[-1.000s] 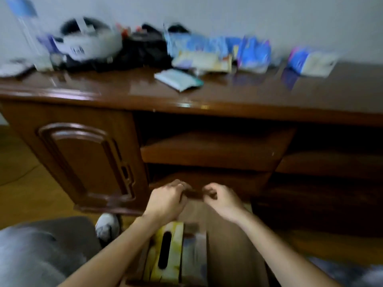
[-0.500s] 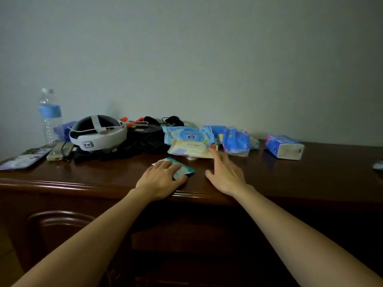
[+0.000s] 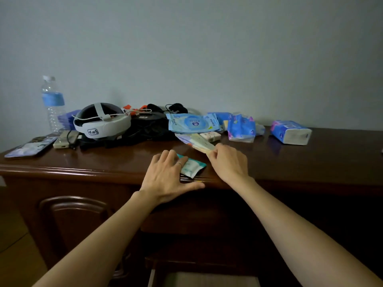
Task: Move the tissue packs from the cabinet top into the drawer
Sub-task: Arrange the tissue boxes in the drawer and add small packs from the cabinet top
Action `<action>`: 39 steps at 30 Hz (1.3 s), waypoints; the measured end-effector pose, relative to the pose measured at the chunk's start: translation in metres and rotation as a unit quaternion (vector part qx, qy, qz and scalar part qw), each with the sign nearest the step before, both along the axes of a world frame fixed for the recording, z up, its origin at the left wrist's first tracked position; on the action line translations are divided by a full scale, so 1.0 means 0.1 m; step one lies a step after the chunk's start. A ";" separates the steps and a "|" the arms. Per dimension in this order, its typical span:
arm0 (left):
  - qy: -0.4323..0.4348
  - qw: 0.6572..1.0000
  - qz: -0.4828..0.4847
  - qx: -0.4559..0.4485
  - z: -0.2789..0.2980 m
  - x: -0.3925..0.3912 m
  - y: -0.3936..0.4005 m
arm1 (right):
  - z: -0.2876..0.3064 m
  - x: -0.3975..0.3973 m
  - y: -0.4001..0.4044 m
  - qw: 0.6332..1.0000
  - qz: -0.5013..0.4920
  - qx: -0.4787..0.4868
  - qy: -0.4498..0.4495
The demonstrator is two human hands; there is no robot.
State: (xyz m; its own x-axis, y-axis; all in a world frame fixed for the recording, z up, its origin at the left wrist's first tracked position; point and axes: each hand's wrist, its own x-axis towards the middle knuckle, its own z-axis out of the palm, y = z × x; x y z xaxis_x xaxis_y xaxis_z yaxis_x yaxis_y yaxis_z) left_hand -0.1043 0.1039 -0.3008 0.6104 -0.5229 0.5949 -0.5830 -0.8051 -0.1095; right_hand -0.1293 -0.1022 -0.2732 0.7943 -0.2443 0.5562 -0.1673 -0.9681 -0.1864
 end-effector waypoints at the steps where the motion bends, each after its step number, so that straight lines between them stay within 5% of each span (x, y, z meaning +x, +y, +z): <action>1: -0.032 0.999 -0.018 -0.018 -0.06 -0.07 0.03 | -0.13 -0.22 0.02 0.998 0.020 0.002 -0.064; 4: -0.156 0.977 -0.091 -0.116 -0.25 -0.35 0.10 | -0.66 -0.89 0.05 0.971 0.064 0.001 -0.230; 6: -0.169 0.962 -0.112 -0.181 -0.43 -0.59 0.06 | -1.05 -1.23 0.04 0.964 0.070 0.024 -0.255; 9: 0.022 0.923 -0.082 -0.376 -0.79 -1.07 -0.10 | -1.55 -1.59 0.08 0.966 0.119 0.100 -0.205; 10: 0.135 0.872 -0.074 -0.465 -0.92 -1.22 -0.15 | -1.69 -1.71 0.12 0.966 0.141 0.122 -0.177; 13: 0.420 0.642 -0.115 -0.630 -1.36 -1.51 -0.25 | -2.08 -1.98 0.23 0.966 0.186 0.164 -0.076; 17: 0.521 0.562 -0.037 -0.641 -1.97 -1.70 -0.30 | -2.58 -2.27 0.35 0.964 0.218 0.144 0.055; 20: 0.549 0.556 0.066 -0.620 -2.43 -1.67 -0.25 | -2.88 -2.38 0.40 0.944 0.219 0.223 0.106; 23: 0.614 0.513 0.112 -0.589 -2.84 -1.64 -0.21 | -3.10 -2.28 0.35 0.912 0.066 0.390 0.108; 24: 0.638 0.509 0.128 -0.563 -2.96 -1.66 -0.22 | -3.17 -2.24 0.31 0.848 0.027 0.507 0.150; 26: 0.687 0.509 0.146 -0.498 -3.25 -1.74 -0.26 | -3.34 -2.23 0.24 0.656 -0.006 0.725 0.209; 27: 0.706 0.504 0.143 -0.478 -3.39 -1.78 -0.26 | -3.46 -2.24 0.23 0.603 -0.007 0.764 0.230; 28: 0.719 0.496 0.141 -0.466 -3.52 -1.83 -0.26 | -3.58 -2.24 0.22 0.588 -0.003 0.767 0.256; 30: 0.715 0.502 0.162 -0.458 -3.71 -1.88 -0.20 | -3.79 -2.24 0.23 0.610 -0.016 0.734 0.297; 36: 0.592 0.613 0.246 -0.461 -3.88 -1.64 0.12 | -4.25 -2.06 0.03 0.758 -0.156 0.531 0.345; 39: 0.584 0.645 0.258 -0.419 -3.97 -1.61 0.21 | -4.40 -1.93 0.09 0.710 -0.141 0.557 0.408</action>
